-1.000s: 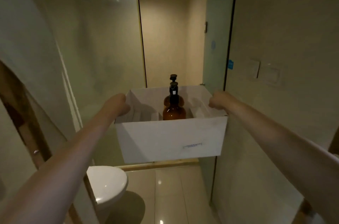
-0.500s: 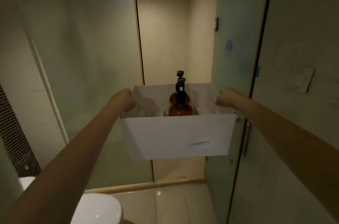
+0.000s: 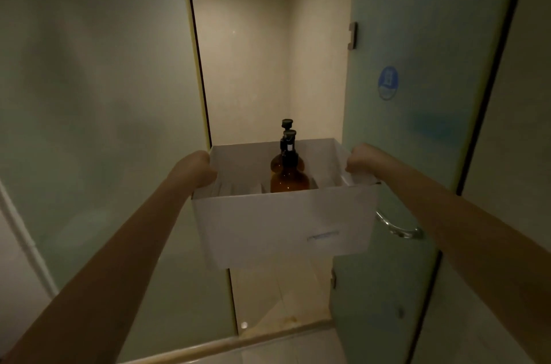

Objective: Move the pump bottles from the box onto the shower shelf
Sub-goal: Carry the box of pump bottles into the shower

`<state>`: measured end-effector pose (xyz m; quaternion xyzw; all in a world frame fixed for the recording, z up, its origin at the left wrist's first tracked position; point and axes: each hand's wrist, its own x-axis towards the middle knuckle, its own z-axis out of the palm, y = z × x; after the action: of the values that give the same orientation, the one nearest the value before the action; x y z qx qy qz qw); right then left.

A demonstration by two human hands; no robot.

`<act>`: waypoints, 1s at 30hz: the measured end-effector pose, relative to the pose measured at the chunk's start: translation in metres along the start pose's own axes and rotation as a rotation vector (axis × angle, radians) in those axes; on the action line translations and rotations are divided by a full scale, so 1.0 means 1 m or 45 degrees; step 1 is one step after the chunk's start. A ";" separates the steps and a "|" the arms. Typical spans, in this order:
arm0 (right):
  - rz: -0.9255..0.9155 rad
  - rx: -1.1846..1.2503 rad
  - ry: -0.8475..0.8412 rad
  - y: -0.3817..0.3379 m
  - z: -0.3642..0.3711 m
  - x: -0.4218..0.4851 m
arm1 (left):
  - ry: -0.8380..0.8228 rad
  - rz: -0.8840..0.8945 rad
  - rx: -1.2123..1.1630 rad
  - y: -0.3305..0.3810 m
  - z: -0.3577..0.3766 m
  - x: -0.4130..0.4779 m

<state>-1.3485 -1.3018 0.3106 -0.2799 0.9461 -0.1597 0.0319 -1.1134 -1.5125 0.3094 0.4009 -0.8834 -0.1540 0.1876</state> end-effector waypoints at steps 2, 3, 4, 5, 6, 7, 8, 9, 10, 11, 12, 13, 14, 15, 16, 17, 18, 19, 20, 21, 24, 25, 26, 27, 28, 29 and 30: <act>-0.007 0.011 0.003 -0.005 0.005 0.033 | 0.000 0.017 -0.023 -0.001 0.010 0.029; -0.011 0.020 0.006 -0.006 0.008 0.050 | -0.001 0.024 -0.027 -0.001 0.015 0.045; -0.012 0.036 0.005 -0.008 0.011 0.067 | -0.003 0.028 -0.034 0.000 0.019 0.060; -0.014 0.054 0.004 -0.010 0.012 0.084 | -0.003 0.032 -0.047 0.001 0.022 0.076; -0.019 0.066 0.006 -0.012 0.013 0.099 | 0.000 0.036 -0.058 0.003 0.025 0.092; -0.026 0.071 0.009 -0.015 0.014 0.114 | 0.002 0.038 -0.059 0.004 0.028 0.108; -0.032 0.077 0.016 -0.018 0.016 0.129 | 0.005 0.035 -0.046 0.004 0.032 0.122; -0.034 0.086 0.024 -0.020 0.017 0.145 | 0.011 0.032 -0.032 0.004 0.035 0.136; -0.033 0.095 0.032 -0.022 0.017 0.161 | 0.019 0.035 -0.023 0.004 0.039 0.151; -0.029 0.103 0.037 -0.024 0.018 0.176 | 0.021 0.034 -0.017 0.004 0.043 0.165; -0.024 0.114 0.040 -0.026 0.020 0.189 | 0.021 0.032 -0.014 0.004 0.048 0.179; -0.017 0.125 0.039 -0.028 0.021 0.202 | 0.019 0.025 -0.014 0.005 0.052 0.192; -0.011 0.134 0.033 -0.030 0.023 0.214 | 0.015 0.016 -0.022 0.005 0.057 0.205; -0.006 0.141 0.024 -0.032 0.025 0.226 | 0.010 0.010 -0.031 0.005 0.062 0.219; -0.001 0.143 0.017 -0.034 0.027 0.239 | 0.011 0.009 -0.035 0.004 0.068 0.233; 0.004 0.140 0.011 -0.035 0.030 0.252 | 0.009 0.007 -0.032 0.004 0.073 0.247; 0.010 0.136 0.005 -0.036 0.034 0.266 | 0.002 0.010 -0.025 0.004 0.080 0.262; 0.016 0.132 -0.002 -0.037 0.038 0.279 | -0.013 0.016 -0.019 0.004 0.087 0.276; 0.021 0.124 -0.008 -0.037 0.042 0.292 | -0.030 0.028 -0.012 0.004 0.095 0.290; 0.026 0.114 -0.010 -0.038 0.046 0.305 | -0.044 0.042 -0.007 0.004 0.102 0.303; 0.040 0.095 -0.007 -0.040 0.055 0.344 | -0.072 0.067 -0.032 0.007 0.121 0.349; 0.050 0.090 -0.007 -0.042 0.056 0.358 | -0.081 0.076 -0.041 0.007 0.126 0.364; 0.064 0.092 -0.003 -0.044 0.057 0.372 | -0.087 0.084 -0.048 0.008 0.130 0.381; 0.076 0.098 0.003 -0.047 0.058 0.387 | -0.083 0.090 -0.051 0.008 0.134 0.399; 0.091 0.103 0.006 -0.050 0.058 0.401 | -0.077 0.093 -0.041 0.008 0.137 0.416; 0.108 0.111 0.010 -0.053 0.059 0.416 | -0.071 0.103 -0.028 0.008 0.141 0.432; 0.125 0.120 0.020 -0.055 0.059 0.430 | -0.061 0.122 -0.023 0.009 0.143 0.449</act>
<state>-1.6726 -1.5942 0.2846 -0.2301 0.9503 -0.2046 0.0453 -1.4573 -1.8330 0.2800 0.3525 -0.9044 -0.1625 0.1771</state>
